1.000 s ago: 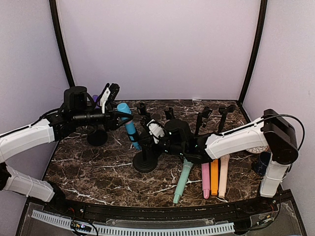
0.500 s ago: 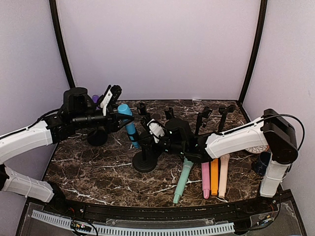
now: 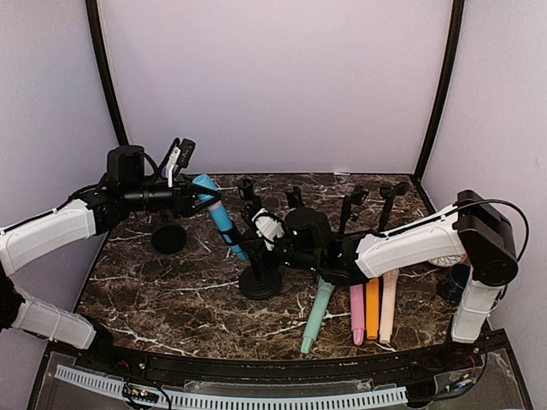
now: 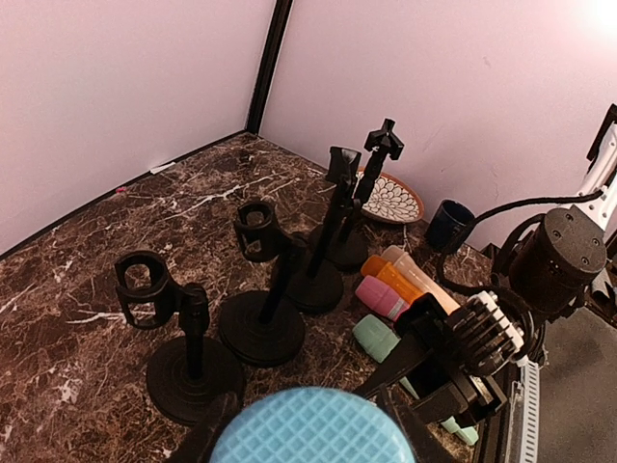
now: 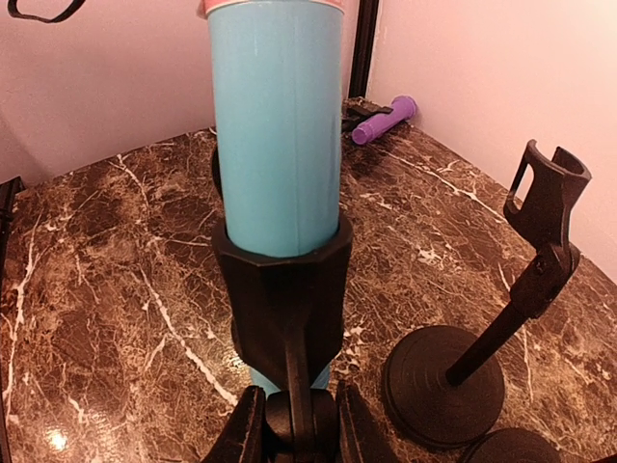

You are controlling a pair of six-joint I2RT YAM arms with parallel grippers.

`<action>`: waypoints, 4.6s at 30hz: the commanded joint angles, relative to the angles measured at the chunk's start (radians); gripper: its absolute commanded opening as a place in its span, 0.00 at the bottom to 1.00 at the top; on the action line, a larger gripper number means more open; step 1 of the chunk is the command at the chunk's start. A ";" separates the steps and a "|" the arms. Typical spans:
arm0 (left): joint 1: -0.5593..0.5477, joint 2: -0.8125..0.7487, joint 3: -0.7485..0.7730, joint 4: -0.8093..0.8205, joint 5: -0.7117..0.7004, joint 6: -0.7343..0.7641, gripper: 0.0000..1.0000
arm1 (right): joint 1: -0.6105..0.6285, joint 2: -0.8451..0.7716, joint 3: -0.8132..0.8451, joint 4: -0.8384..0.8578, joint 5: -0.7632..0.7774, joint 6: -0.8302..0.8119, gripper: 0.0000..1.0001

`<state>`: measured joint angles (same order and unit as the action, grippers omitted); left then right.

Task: Remove the microphone from the stand
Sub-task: Remove the microphone from the microphone stand.

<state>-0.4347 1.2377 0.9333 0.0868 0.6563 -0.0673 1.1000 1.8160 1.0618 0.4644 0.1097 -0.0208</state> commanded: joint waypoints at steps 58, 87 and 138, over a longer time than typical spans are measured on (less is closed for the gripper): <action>-0.049 -0.001 0.097 -0.090 -0.217 0.077 0.00 | -0.061 0.001 0.022 -0.050 0.031 0.116 0.00; 0.019 0.055 0.106 -0.091 -0.114 0.030 0.00 | 0.025 0.014 0.027 -0.070 0.139 0.017 0.00; 0.108 0.003 0.108 -0.107 -0.259 0.041 0.00 | -0.017 0.005 -0.008 -0.120 0.027 0.038 0.00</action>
<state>-0.4076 1.2812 1.0321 -0.0860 0.5854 -0.1097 1.0782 1.8160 1.0683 0.4404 0.0937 0.0109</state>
